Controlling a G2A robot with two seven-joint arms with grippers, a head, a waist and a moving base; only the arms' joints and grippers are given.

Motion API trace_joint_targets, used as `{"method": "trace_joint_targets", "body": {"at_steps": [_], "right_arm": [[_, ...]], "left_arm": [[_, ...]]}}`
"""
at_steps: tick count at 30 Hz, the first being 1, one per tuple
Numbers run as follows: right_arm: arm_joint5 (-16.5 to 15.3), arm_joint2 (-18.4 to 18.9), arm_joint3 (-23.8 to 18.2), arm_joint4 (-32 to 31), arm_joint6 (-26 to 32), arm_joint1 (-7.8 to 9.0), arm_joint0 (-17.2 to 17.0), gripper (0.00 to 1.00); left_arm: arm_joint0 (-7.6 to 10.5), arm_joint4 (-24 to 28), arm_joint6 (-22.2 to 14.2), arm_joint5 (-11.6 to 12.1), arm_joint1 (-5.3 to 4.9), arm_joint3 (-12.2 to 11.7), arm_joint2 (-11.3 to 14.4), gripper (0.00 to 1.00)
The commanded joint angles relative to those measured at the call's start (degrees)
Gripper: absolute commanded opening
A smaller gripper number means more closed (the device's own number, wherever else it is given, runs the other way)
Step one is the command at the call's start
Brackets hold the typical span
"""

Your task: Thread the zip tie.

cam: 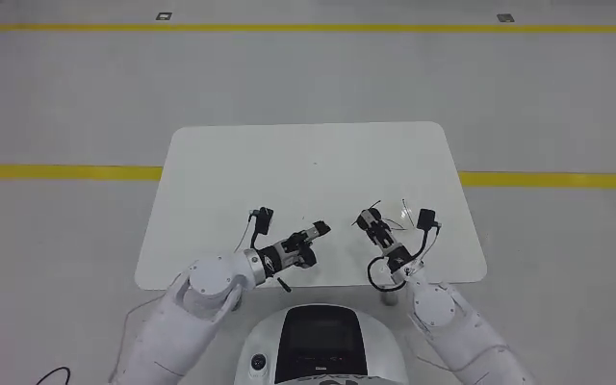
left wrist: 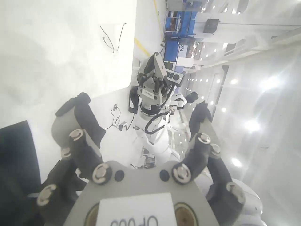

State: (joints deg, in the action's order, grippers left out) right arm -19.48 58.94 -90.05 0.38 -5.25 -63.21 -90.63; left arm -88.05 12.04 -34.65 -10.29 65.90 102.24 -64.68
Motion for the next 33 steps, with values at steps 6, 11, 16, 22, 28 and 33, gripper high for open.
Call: {"method": "trace_joint_targets", "body": {"at_steps": [6,11,16,22,28,33], "right_arm": [[0.1,0.0,0.0,-0.1,-0.1,-0.25,0.1,0.0],[0.0,-0.6,-0.3,1.6,-0.3,-0.99,0.4,0.0],[0.0,-1.6,0.0,3.0,0.9,-1.76,0.8,0.0],[0.0,-1.7,0.1,3.1,1.4,-1.85,0.9,0.0],[0.4,-1.6,0.0,3.4,1.5,-2.02,0.7,0.0],[0.0,-2.1,0.2,4.9,2.0,-2.55,-0.1,0.0]], "left_arm": [[0.1,0.5,0.0,1.8,0.01,-0.5,0.8,1.0],[2.07,5.0,-2.0,4.5,0.41,-3.4,2.7,1.0],[5.01,6.6,-0.2,5.3,1.03,-6.4,4.9,1.0],[5.01,6.6,-0.2,5.3,1.03,-6.4,4.9,1.0],[5.09,8.1,-0.1,6.6,1.19,-6.9,5.8,1.0],[7.21,10.0,0.0,7.5,1.67,-9.5,7.6,1.0]]}}
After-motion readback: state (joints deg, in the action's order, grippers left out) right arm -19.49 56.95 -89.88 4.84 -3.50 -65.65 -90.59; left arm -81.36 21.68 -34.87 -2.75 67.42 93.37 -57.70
